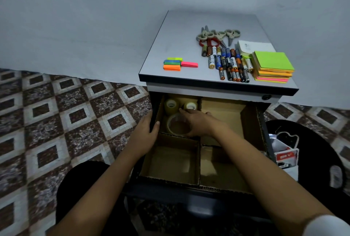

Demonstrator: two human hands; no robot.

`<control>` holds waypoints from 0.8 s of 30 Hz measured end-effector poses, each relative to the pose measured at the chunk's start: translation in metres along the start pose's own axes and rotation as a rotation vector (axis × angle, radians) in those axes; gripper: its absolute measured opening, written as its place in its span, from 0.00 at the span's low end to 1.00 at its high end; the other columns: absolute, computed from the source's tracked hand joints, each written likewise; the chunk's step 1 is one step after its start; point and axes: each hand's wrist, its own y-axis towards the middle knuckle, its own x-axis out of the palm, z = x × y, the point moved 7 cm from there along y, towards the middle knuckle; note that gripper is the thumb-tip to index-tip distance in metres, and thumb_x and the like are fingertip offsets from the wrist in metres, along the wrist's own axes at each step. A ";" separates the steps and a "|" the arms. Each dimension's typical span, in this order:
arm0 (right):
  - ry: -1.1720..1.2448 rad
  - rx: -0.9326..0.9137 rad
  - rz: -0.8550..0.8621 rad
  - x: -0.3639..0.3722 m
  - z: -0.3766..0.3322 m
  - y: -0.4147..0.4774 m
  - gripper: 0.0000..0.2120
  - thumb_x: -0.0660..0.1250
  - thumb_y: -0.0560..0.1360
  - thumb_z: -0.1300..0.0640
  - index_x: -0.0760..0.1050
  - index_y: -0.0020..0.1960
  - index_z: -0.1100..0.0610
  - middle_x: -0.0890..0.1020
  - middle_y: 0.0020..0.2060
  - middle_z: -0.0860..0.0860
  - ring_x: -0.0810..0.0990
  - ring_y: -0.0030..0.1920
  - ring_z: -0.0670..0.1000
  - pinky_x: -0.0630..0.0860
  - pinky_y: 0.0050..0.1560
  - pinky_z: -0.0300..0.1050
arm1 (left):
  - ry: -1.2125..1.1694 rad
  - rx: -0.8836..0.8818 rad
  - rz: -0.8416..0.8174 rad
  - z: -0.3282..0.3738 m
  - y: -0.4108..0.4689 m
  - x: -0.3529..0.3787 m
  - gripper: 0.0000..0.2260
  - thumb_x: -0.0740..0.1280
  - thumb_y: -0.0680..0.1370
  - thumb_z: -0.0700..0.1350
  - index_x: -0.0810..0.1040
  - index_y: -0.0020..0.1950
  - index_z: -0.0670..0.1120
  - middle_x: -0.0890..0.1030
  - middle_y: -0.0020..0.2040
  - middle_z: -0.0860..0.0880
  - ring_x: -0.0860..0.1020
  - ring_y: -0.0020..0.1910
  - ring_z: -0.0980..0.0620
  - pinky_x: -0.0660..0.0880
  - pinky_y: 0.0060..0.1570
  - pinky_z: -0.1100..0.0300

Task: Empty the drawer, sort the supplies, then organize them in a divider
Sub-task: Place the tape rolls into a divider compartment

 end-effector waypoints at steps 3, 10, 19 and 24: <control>-0.035 -0.003 0.037 0.000 0.001 -0.002 0.41 0.67 0.74 0.48 0.45 0.77 0.51 0.57 0.75 0.54 0.59 0.73 0.57 0.61 0.68 0.59 | -0.009 0.002 -0.006 -0.001 0.000 0.000 0.25 0.56 0.82 0.51 0.55 0.77 0.45 0.61 0.75 0.46 0.60 0.74 0.49 0.60 0.71 0.52; -0.053 -0.001 0.055 0.001 -0.001 -0.002 0.39 0.66 0.75 0.48 0.46 0.77 0.53 0.59 0.74 0.55 0.60 0.73 0.57 0.61 0.68 0.59 | -0.004 0.000 -0.012 -0.002 0.000 0.000 0.25 0.56 0.81 0.52 0.56 0.77 0.46 0.62 0.75 0.46 0.62 0.73 0.49 0.62 0.71 0.50; 0.032 0.003 0.058 -0.004 -0.001 -0.009 0.39 0.67 0.75 0.52 0.47 0.77 0.52 0.58 0.74 0.54 0.61 0.72 0.57 0.63 0.68 0.55 | 0.014 0.005 -0.011 -0.002 0.001 0.000 0.25 0.57 0.81 0.51 0.56 0.77 0.45 0.62 0.75 0.46 0.62 0.73 0.49 0.62 0.71 0.51; 0.259 -0.012 0.280 -0.029 0.004 -0.032 0.29 0.66 0.76 0.53 0.60 0.74 0.53 0.69 0.68 0.54 0.71 0.64 0.53 0.71 0.61 0.45 | 0.115 0.029 0.003 0.000 0.000 -0.002 0.24 0.56 0.81 0.51 0.58 0.76 0.45 0.65 0.73 0.44 0.65 0.71 0.46 0.67 0.67 0.47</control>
